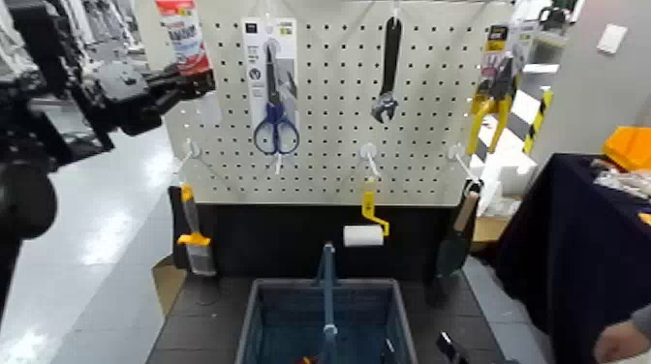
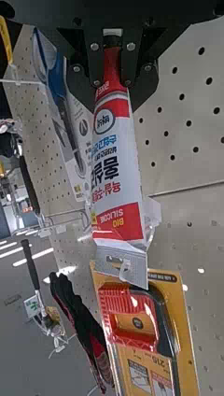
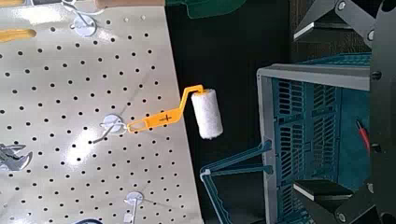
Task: Put the red glue tube into the crate.
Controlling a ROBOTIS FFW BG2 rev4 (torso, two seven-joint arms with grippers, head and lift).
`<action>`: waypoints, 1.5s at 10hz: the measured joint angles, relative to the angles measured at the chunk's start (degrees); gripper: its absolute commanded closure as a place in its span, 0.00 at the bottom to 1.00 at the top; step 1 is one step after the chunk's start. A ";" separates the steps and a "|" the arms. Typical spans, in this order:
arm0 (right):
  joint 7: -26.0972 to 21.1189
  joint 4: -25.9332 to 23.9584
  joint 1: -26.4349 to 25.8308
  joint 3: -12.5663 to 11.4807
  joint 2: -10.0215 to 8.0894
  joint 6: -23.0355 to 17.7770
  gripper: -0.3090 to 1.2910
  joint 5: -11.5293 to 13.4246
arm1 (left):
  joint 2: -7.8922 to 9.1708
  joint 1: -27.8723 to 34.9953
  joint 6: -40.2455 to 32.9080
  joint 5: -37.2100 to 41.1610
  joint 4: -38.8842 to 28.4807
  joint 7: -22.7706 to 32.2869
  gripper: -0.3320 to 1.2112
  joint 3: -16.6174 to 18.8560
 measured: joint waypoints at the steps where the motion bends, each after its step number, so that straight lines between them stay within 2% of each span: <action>1: -0.02 -0.03 0.00 0.02 -0.01 0.00 0.31 0.00 | -0.46 1.07 0.09 1.20 -0.01 0.37 0.93 -0.52; 8: -0.02 -0.22 0.09 0.19 -0.23 0.45 0.31 0.00 | -4.12 9.27 2.28 6.31 -0.36 1.62 0.93 -4.27; 15: -0.02 -0.24 0.10 0.12 -0.36 0.80 0.31 -0.27 | -6.14 15.81 4.77 8.21 2.35 2.00 0.93 -8.16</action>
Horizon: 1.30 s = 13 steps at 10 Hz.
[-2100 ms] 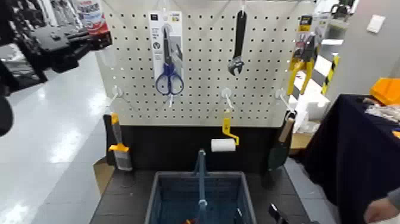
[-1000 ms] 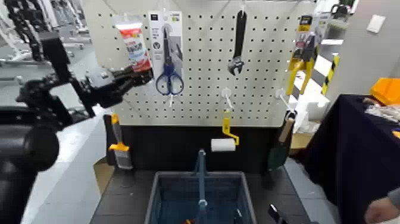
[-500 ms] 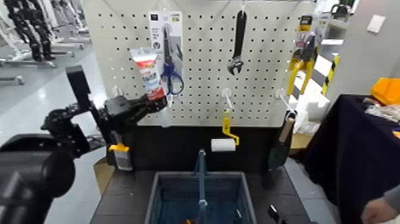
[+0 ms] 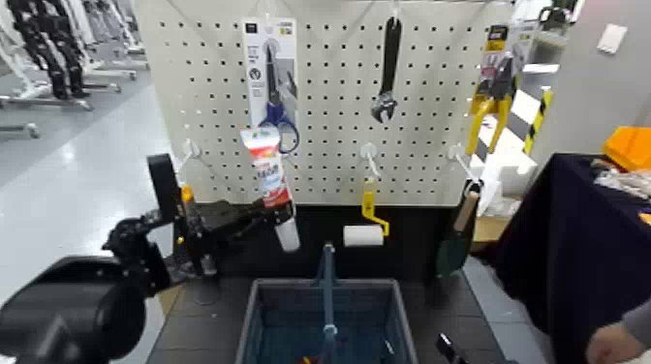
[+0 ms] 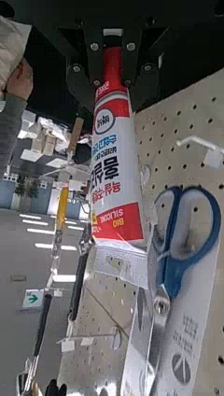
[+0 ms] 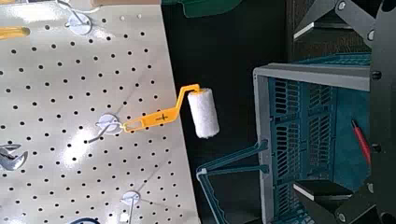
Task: Put the red glue tube into the crate.
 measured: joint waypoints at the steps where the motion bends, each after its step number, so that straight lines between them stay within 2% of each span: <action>1: 0.00 0.06 0.00 -0.01 -0.03 0.00 0.31 -0.07 | -0.15 0.90 0.31 0.07 0.99 -0.07 0.93 -0.60; 6: 0.00 0.17 0.11 -0.12 -0.09 0.03 0.31 -0.56 | -0.71 4.04 0.92 -1.35 7.13 -0.86 0.93 -2.41; 13: 0.07 0.34 0.11 -0.03 -0.17 -0.02 0.31 -1.14 | -0.60 3.96 2.10 -6.65 12.27 -2.48 0.93 -4.97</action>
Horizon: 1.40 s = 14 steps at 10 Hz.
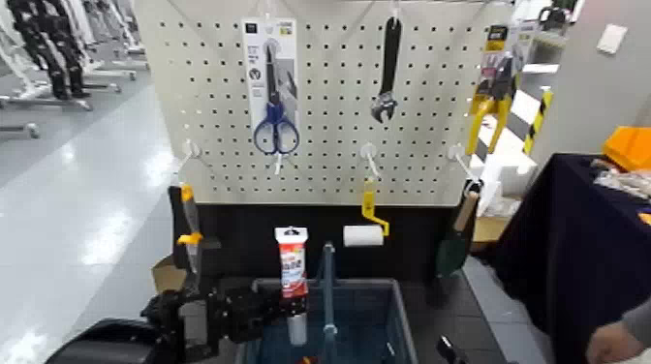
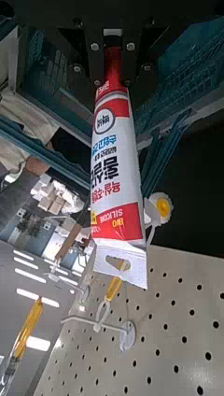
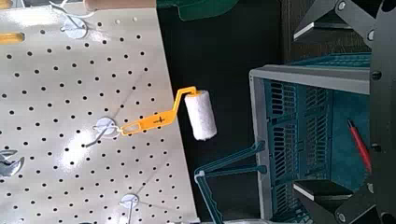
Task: Put the red glue tube into the crate.
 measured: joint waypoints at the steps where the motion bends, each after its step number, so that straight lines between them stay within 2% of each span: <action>1: 0.01 0.07 -0.02 0.01 0.00 -0.06 0.31 -0.13 | 0.00 -0.01 0.14 -0.63 0.44 -0.14 0.93 -0.25; 4: 0.01 0.10 -0.02 0.04 -0.08 -0.20 0.31 -0.17 | 0.01 -0.08 0.72 -2.18 1.18 -0.58 0.93 -0.83; 5: 0.01 0.11 -0.02 0.08 -0.09 -0.23 0.31 -0.17 | 0.01 -0.18 0.88 -2.71 1.21 -0.69 0.88 -0.95; 6: 0.02 0.15 -0.02 0.10 -0.09 -0.24 0.31 -0.20 | 0.00 -0.27 1.05 -3.05 1.21 -0.73 0.69 -1.02; 7: 0.02 0.18 -0.02 0.11 -0.09 -0.24 0.31 -0.25 | -0.05 -0.29 1.28 -3.07 1.13 -0.52 0.35 -1.01; 8: 0.02 0.19 -0.02 0.11 -0.09 -0.24 0.31 -0.32 | -0.09 -0.31 1.27 -2.70 0.85 -0.19 0.14 -0.80; 14: -0.01 0.19 -0.02 0.11 -0.18 -0.15 0.31 -0.44 | -0.19 -0.53 -0.05 -1.62 -1.44 0.61 0.14 0.28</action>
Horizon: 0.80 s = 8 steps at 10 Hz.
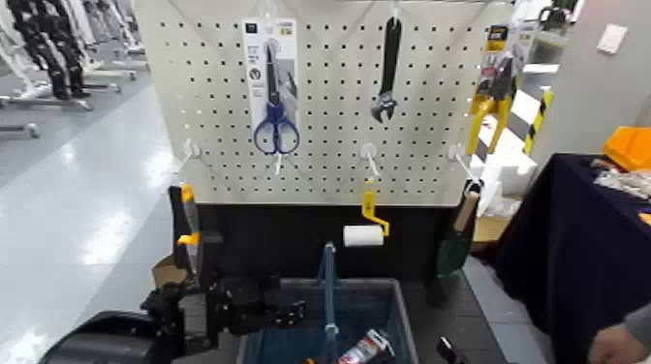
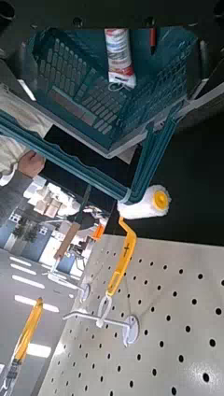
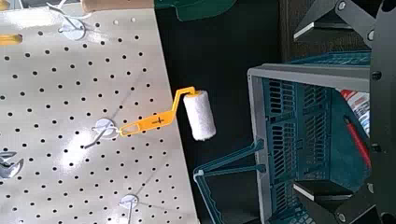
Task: Put the red glue tube into the crate.
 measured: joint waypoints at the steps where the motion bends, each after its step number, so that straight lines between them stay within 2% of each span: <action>1: -0.03 -0.02 0.00 -0.02 0.00 -0.04 0.31 0.00 | -0.09 0.20 -0.55 0.16 -0.84 0.77 0.17 0.25; 2: -0.05 -0.06 0.02 -0.04 -0.08 -0.08 0.31 0.00 | -0.23 0.93 -1.67 0.32 -2.89 3.14 0.24 0.98; 3: -0.05 -0.10 0.06 -0.03 -0.15 -0.32 0.30 0.22 | -0.42 2.67 -4.10 0.32 -6.38 8.22 0.24 2.08; 5: -0.20 -0.60 0.29 -0.19 -0.19 -0.79 0.30 1.45 | -2.11 9.64 -10.63 -0.36 -14.25 20.66 0.25 4.78; 6: -0.70 -1.05 0.55 -0.30 -0.21 -0.76 0.30 2.17 | -3.25 13.55 -14.95 -1.05 -16.59 26.32 0.26 5.66; 7: -1.56 -1.65 0.96 -0.41 -0.20 -0.22 0.30 2.70 | -5.07 17.72 -18.99 -2.33 -18.32 31.61 0.28 6.41; 8: -1.97 -2.07 1.43 -0.61 -0.03 0.15 0.30 3.07 | -7.58 21.70 -23.50 -4.25 -18.97 34.73 0.28 7.31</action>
